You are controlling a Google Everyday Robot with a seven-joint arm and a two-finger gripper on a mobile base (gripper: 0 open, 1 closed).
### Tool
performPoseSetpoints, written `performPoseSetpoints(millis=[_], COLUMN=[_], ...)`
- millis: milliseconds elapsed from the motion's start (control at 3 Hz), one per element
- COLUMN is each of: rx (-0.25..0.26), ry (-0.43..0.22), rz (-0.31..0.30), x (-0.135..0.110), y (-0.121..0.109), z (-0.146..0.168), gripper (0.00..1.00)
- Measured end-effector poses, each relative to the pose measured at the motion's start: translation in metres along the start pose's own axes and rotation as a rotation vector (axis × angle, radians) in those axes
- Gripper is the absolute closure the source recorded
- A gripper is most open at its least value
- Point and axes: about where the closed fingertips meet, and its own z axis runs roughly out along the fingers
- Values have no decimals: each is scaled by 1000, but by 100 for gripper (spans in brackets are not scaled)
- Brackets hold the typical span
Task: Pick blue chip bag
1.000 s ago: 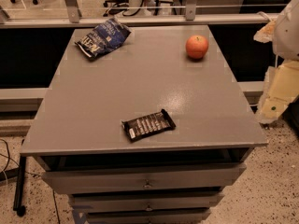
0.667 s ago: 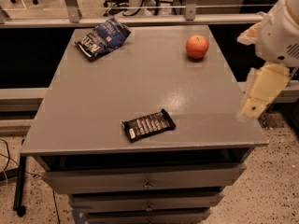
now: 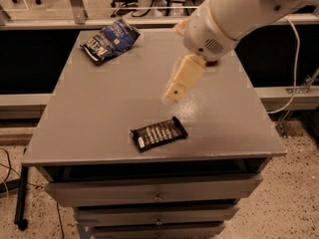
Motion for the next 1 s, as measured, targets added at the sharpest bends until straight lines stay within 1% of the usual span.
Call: performPoseSetpoints(millis=[333,667,1000], rx=[0,-1,17], ry=[-174,-173,-187], rz=[-13,-14,-9], x=[-69,-68,-70], y=[-22,-22,-24], z=[41,41,43], gripper=[0,0,0])
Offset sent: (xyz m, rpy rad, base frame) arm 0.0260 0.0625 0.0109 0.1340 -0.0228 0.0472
